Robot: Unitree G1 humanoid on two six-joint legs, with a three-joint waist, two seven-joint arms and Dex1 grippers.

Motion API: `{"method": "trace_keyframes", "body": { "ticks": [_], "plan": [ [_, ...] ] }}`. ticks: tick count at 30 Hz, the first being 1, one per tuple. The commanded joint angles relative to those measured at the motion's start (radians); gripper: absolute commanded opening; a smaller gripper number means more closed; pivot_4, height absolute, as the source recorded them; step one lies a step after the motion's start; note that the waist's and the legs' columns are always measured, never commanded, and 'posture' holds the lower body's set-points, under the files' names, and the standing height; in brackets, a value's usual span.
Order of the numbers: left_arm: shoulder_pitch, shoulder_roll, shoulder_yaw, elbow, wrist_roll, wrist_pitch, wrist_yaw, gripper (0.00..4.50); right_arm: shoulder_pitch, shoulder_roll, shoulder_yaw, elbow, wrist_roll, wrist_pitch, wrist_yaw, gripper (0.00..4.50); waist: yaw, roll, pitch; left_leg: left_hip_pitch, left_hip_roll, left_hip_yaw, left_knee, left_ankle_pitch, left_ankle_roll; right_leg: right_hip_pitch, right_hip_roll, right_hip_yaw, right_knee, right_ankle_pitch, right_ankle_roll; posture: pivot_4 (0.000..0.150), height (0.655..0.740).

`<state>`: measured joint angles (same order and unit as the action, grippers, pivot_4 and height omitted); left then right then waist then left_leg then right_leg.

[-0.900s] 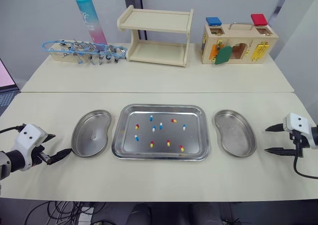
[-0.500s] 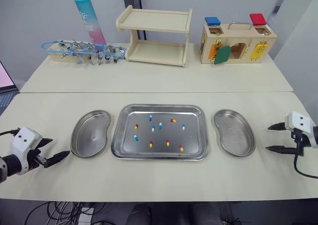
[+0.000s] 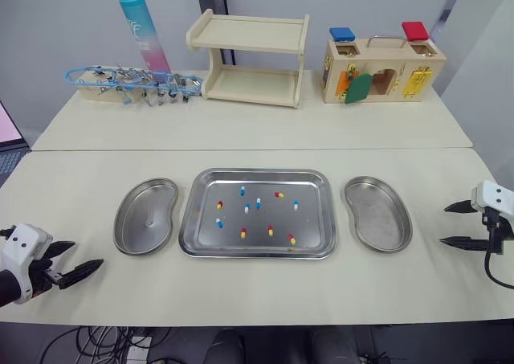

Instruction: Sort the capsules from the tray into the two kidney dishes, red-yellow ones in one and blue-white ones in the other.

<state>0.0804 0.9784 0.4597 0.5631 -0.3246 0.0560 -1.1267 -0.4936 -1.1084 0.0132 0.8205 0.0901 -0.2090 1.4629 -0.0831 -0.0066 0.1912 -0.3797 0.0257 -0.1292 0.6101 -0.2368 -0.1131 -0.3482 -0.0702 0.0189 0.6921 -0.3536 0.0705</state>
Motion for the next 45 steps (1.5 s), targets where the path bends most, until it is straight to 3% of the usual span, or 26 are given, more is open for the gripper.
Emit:
{"method": "trace_keyframes", "body": {
  "ticks": [1,10,14,17,22,28,31,36,41,45],
  "plan": [
    [0.024,-0.012,0.059,-0.058,-0.051,0.02,0.006,4.5,-0.019,-0.03,-0.033,-0.007,0.008,0.002,0.002,4.49,0.0,0.0,0.0,0.0,0.0,0.0,0.0,0.0,0.0,0.0,0.0,0.0,0.0,0.0,0.0,0.15,0.74],
    [0.213,-0.058,0.171,-0.271,-0.13,0.073,0.004,4.5,-0.02,-0.026,-0.037,0.019,0.002,-0.015,-0.028,4.49,-0.001,0.0,0.0,0.0,0.001,0.003,0.0,0.0,0.0,-0.002,0.0,0.003,0.001,0.0,0.0,0.15,0.74],
    [0.323,-0.129,0.234,-0.462,-0.206,0.126,0.005,4.5,-0.01,-0.03,-0.041,0.026,0.004,-0.028,-0.041,4.49,0.001,0.0,0.0,0.0,0.001,0.004,0.0,0.0,0.0,-0.002,0.0,0.004,0.001,0.0,0.0,0.15,0.74],
    [0.412,-0.25,0.256,-0.648,-0.259,0.057,-0.006,4.5,-0.001,-0.035,-0.051,0.036,0.009,-0.04,-0.052,4.49,0.001,-0.001,0.0,0.0,0.001,0.005,0.0,0.0,0.0,-0.002,0.0,0.005,0.001,0.0,0.0,0.15,0.74],
    [0.48,-0.404,0.164,-0.828,-0.242,-0.02,0.019,4.5,0.022,-0.043,-0.074,0.045,0.009,-0.059,-0.073,4.49,0.006,-0.001,-0.001,0.001,0.001,0.008,0.001,-0.001,0.001,-0.002,0.0,0.007,0.0,0.0,0.0,0.15,0.74],
    [0.449,-0.537,0.028,-0.878,-0.212,-0.138,0.049,4.5,0.071,-0.065,-0.127,0.003,0.04,-0.035,-0.1,4.49,0.023,-0.001,-0.001,0.006,0.001,0.02,0.002,-0.002,0.004,-0.001,0.0,0.019,-0.002,0.003,0.004,0.15,0.74],
    [0.444,-0.565,-0.016,-0.881,-0.201,-0.162,0.07,4.5,0.122,-0.082,-0.186,-0.121,0.103,0.036,-0.067,4.49,0.025,-0.001,-0.001,0.006,0.001,0.023,0.003,-0.004,0.006,0.0,0.0,0.022,-0.004,0.004,0.006,0.15,0.74],
    [0.447,-0.592,-0.062,-0.874,-0.195,-0.198,0.092,4.5,0.22,-0.034,-0.246,-0.566,0.259,0.259,-0.1,4.49,0.023,-0.001,-0.001,0.006,0.002,0.024,0.003,-0.004,0.007,0.0,0.001,0.023,-0.005,0.005,0.006,0.15,0.74],
    [0.46,-0.591,-0.08,-0.892,-0.205,-0.203,0.115,4.5,0.184,0.119,-0.131,-0.997,0.382,0.513,-0.238,4.49,0.027,-0.005,-0.003,0.006,0.006,0.022,0.004,-0.004,0.006,0.0,0.005,0.023,-0.005,0.006,0.005,0.15,0.74],
    [0.479,-0.583,-0.08,-0.91,-0.214,-0.208,0.124,4.5,0.092,0.216,0.018,-1.143,0.391,0.688,-0.312,4.49,0.035,-0.007,-0.003,0.002,0.005,0.021,0.004,-0.004,0.007,-0.001,0.005,0.022,-0.01,0.008,0.006,0.15,0.74]
  ]
}}
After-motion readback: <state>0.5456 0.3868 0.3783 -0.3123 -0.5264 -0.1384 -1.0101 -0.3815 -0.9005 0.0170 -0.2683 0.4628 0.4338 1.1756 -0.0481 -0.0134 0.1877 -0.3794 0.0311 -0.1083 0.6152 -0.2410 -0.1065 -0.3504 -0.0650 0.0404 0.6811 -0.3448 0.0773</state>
